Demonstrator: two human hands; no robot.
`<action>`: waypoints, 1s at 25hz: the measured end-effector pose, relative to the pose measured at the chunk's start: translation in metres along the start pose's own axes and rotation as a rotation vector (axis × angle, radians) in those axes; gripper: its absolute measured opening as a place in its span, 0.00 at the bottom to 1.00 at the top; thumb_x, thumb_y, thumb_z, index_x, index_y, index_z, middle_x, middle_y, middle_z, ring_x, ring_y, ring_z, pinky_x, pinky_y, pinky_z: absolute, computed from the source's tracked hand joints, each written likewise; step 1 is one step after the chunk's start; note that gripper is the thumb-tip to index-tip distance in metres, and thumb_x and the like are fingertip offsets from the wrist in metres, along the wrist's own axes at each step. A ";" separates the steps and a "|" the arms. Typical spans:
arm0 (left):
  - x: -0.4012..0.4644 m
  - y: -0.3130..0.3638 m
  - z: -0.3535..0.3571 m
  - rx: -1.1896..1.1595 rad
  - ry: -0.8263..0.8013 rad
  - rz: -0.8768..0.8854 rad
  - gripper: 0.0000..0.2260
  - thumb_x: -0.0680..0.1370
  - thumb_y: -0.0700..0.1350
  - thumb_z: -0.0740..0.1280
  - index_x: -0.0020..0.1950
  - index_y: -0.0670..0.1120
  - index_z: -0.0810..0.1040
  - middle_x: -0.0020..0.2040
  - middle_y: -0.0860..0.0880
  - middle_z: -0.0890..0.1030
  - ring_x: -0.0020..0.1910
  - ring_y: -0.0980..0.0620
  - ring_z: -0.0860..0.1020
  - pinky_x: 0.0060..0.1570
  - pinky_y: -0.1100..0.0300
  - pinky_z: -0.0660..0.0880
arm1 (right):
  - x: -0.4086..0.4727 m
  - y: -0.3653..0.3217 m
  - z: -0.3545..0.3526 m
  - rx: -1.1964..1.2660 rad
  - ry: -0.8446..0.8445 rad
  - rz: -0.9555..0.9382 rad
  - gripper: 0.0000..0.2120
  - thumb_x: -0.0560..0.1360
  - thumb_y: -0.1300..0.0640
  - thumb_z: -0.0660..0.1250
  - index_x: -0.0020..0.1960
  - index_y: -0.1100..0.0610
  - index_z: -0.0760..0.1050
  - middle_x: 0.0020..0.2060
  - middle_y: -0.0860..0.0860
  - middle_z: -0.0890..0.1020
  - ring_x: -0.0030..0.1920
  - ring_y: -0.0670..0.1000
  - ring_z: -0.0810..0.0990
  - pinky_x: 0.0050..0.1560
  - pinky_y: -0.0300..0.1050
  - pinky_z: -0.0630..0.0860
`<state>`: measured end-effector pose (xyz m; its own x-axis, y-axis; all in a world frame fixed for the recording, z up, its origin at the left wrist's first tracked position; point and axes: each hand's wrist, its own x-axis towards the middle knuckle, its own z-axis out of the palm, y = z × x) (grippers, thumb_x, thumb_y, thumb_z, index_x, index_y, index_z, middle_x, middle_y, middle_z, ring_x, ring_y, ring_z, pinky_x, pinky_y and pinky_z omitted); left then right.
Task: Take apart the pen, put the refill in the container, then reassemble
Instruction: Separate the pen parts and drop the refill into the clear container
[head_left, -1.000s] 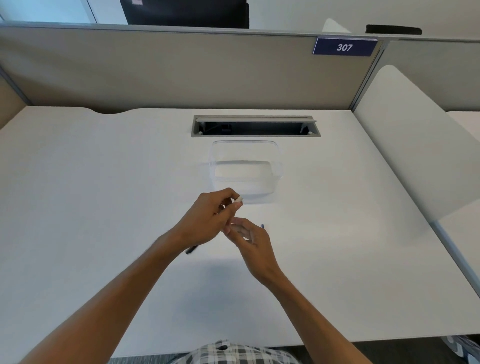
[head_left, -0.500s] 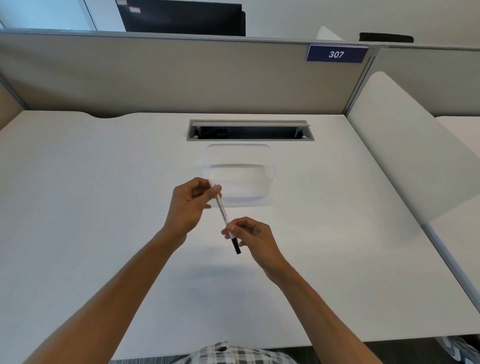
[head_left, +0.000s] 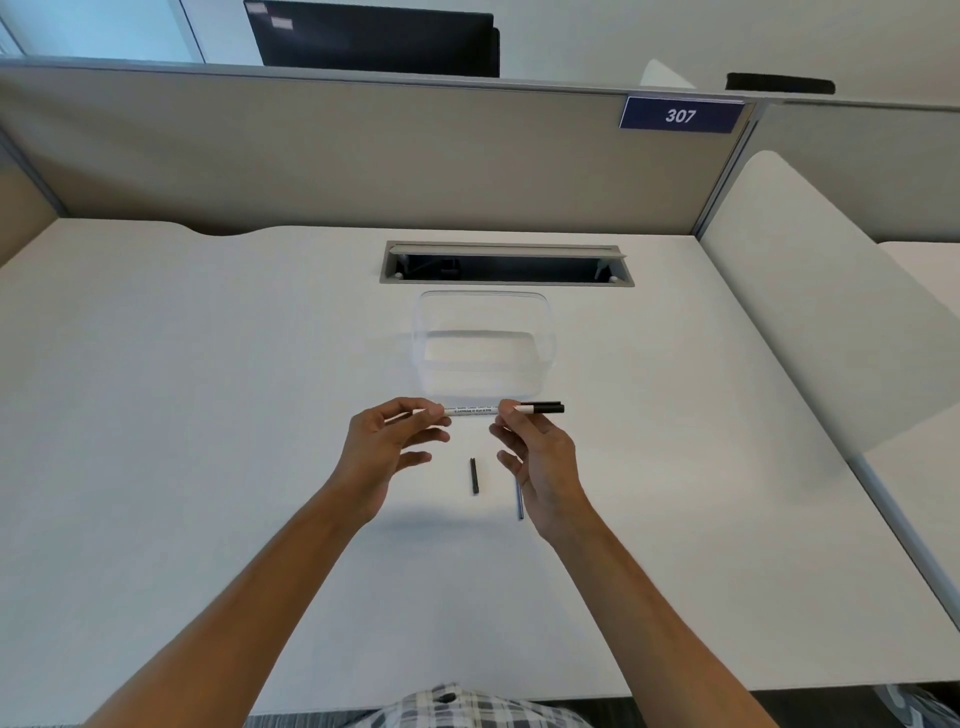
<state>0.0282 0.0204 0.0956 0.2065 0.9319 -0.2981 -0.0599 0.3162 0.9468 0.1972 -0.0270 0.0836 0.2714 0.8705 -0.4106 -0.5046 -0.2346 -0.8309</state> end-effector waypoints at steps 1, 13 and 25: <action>-0.001 -0.003 0.001 -0.012 -0.002 -0.014 0.04 0.77 0.43 0.70 0.47 0.44 0.82 0.44 0.46 0.86 0.42 0.51 0.84 0.41 0.58 0.74 | 0.000 0.003 0.002 -0.025 -0.005 -0.021 0.03 0.76 0.57 0.71 0.44 0.52 0.84 0.36 0.44 0.83 0.43 0.44 0.82 0.46 0.41 0.71; 0.013 -0.068 -0.057 0.790 0.083 0.264 0.16 0.78 0.54 0.67 0.63 0.50 0.77 0.65 0.52 0.78 0.63 0.54 0.75 0.64 0.55 0.69 | 0.012 0.035 0.015 -0.758 -0.042 -0.556 0.06 0.74 0.51 0.74 0.45 0.40 0.79 0.52 0.44 0.82 0.53 0.44 0.81 0.46 0.40 0.73; 0.026 -0.124 -0.111 1.472 0.110 0.322 0.33 0.77 0.69 0.43 0.79 0.56 0.54 0.80 0.50 0.55 0.79 0.47 0.54 0.74 0.37 0.45 | 0.022 0.054 0.025 -1.092 -0.005 -0.448 0.06 0.76 0.47 0.69 0.49 0.46 0.81 0.46 0.41 0.86 0.41 0.42 0.80 0.47 0.47 0.77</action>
<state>-0.0677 0.0254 -0.0428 0.2996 0.9541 -0.0042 0.9300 -0.2910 0.2246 0.1554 -0.0094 0.0386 0.2417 0.9704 -0.0010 0.6045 -0.1513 -0.7821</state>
